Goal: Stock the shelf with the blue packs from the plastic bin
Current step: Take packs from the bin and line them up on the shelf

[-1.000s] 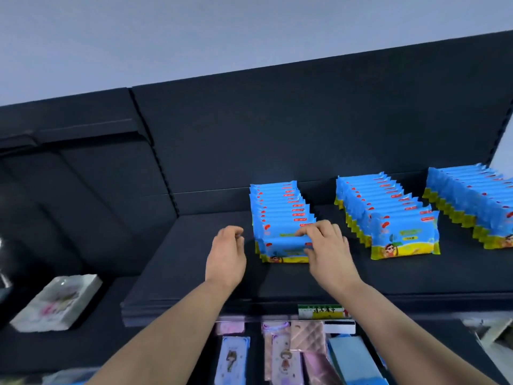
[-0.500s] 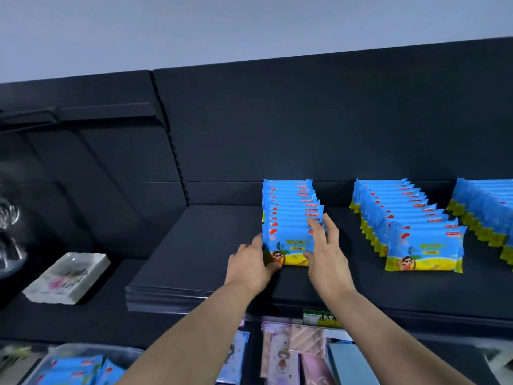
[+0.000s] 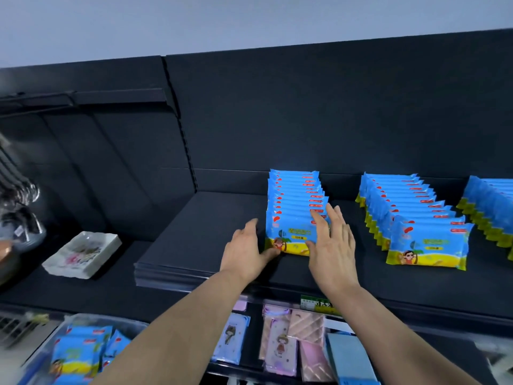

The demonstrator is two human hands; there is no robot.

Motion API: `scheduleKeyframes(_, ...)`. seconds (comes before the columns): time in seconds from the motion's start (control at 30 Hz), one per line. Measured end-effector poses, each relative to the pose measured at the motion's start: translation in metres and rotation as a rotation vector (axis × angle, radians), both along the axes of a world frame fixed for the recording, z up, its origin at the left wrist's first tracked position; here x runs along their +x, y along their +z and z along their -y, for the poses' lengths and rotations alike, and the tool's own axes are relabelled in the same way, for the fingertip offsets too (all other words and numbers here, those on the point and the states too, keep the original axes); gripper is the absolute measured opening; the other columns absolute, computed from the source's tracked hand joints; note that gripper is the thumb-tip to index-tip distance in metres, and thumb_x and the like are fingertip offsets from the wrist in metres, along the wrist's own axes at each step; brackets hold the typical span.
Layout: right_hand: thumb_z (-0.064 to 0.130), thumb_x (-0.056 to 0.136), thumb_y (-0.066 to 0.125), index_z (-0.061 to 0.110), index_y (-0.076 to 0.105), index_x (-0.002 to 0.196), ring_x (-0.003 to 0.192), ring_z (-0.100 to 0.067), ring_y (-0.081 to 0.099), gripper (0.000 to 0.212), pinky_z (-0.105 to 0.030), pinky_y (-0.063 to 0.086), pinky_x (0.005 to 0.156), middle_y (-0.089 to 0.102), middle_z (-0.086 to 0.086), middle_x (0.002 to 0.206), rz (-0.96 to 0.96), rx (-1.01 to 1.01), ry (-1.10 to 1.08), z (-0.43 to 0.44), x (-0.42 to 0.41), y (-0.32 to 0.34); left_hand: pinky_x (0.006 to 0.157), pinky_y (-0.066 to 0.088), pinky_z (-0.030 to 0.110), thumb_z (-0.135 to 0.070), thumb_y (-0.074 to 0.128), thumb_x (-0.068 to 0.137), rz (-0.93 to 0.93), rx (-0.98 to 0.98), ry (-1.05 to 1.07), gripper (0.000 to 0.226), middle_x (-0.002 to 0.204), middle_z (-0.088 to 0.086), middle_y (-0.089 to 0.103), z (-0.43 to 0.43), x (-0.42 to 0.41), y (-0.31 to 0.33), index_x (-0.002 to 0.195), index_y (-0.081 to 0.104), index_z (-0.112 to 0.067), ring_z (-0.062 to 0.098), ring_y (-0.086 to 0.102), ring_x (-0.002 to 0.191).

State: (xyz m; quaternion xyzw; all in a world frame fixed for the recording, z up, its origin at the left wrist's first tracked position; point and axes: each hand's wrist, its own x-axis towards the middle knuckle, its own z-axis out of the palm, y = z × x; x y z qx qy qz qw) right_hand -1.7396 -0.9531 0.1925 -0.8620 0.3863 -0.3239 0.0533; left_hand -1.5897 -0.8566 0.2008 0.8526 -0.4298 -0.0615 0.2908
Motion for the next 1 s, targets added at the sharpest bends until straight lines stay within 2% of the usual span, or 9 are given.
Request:
scheduleKeyframes(0.07,0.009,0.082,0.068,0.014,0.047,0.132,0.141,-0.029,0.025,0.054,-0.049,0.03,0.109,0.037,-0.012,0.145,0.02,-0.084,-0.018,-0.007,-0.001,0.001,0.099,0.042,0.037,-0.044,0.059,0.09,0.12,-0.013,0.017,0.057,0.13,0.003,0.054,-0.014,0.003,0.005,0.139,0.04,-0.021,0.023,0.049,0.122)
scheduleKeyframes(0.13,0.01,0.078,0.072,0.015,0.055,0.121,0.127,-0.027,0.042,0.046,-0.046,0.04,0.098,0.049,-0.008,0.132,0.042,-0.17,0.001,-0.02,0.001,0.002,0.095,0.04,0.034,-0.035,0.052,0.096,0.25,-0.029,0.02,0.032,0.125,-0.004,0.059,-0.03,0.01,0.005,0.126,0.054,-0.024,0.018,0.046,0.121)
scheduleKeyframes(0.2,0.009,0.077,0.072,0.02,0.059,0.114,0.112,-0.021,0.048,0.041,-0.042,0.044,0.087,0.057,-0.001,0.12,0.061,-0.235,0.071,-0.037,0.009,0.003,0.091,0.039,0.032,-0.028,0.049,0.097,0.317,-0.05,0.024,0.023,0.121,-0.009,0.062,-0.049,0.018,0.002,0.118,0.059,-0.025,0.015,0.045,0.121)
scheduleKeyframes(0.27,0.008,0.077,0.071,0.023,0.059,0.111,0.104,-0.018,0.049,0.039,-0.038,0.043,0.08,0.06,0.004,0.113,0.065,-0.264,0.146,-0.055,0.019,0.004,0.09,0.039,0.032,-0.02,0.047,0.097,0.338,-0.081,0.043,0.024,0.12,-0.008,0.062,-0.069,0.025,-0.002,0.118,0.059,-0.022,0.016,0.045,0.12)
scheduleKeyframes(0.4,0.011,0.08,0.067,0.023,0.059,0.114,0.104,-0.018,0.051,0.037,-0.034,0.039,0.083,0.06,0.006,0.115,0.018,-0.263,0.258,-0.102,0.052,-0.006,0.093,0.039,0.033,-0.005,0.044,0.091,0.345,-0.088,0.085,0.037,0.126,-0.008,0.059,-0.128,0.044,-0.013,0.122,0.056,-0.022,0.019,0.045,0.119)
scheduleKeyframes(0.63,0.012,0.069,0.077,0.025,0.064,0.104,0.095,-0.018,0.054,0.04,-0.034,0.047,0.069,0.063,0.007,0.105,-0.101,-0.155,0.393,-0.219,0.114,-0.041,0.091,0.041,0.035,-0.002,0.049,0.082,0.277,0.154,0.197,0.051,0.127,-0.004,0.058,-0.275,0.095,-0.047,0.128,0.052,-0.022,0.022,0.044,0.12)
scheduleKeyframes(0.77,0.008,0.06,0.081,0.027,0.066,0.099,0.09,-0.02,0.06,0.046,-0.032,0.047,0.066,0.063,0.007,0.1,-0.203,-0.061,0.48,-0.284,0.144,-0.062,0.092,0.041,0.036,-0.004,0.048,0.087,0.178,0.289,0.326,0.047,0.128,0.004,0.056,-0.363,0.12,-0.061,0.131,0.049,-0.021,0.026,0.044,0.123)
scheduleKeyframes(0.87,0.009,0.074,0.071,0.028,0.063,0.108,0.103,-0.021,0.055,0.039,-0.036,0.044,0.077,0.059,0.007,0.11,-0.312,0.035,0.533,-0.323,0.161,-0.082,0.091,0.044,0.037,-0.003,0.045,0.087,0.07,0.391,0.399,0.051,0.124,0.006,0.058,-0.421,0.138,-0.084,0.134,0.048,-0.023,0.027,0.045,0.123)
scheduleKeyframes(1.0,0.02,0.092,0.051,0.032,0.052,0.124,0.119,-0.017,0.043,0.034,-0.033,0.036,0.088,0.05,0.01,0.126,-0.492,0.089,0.579,-0.353,0.169,-0.106,0.093,0.046,0.034,-0.011,0.046,0.086,-0.064,0.474,0.438,0.043,0.123,0.005,0.062,-0.473,0.148,-0.115,0.126,0.053,-0.026,0.026,0.051,0.119)
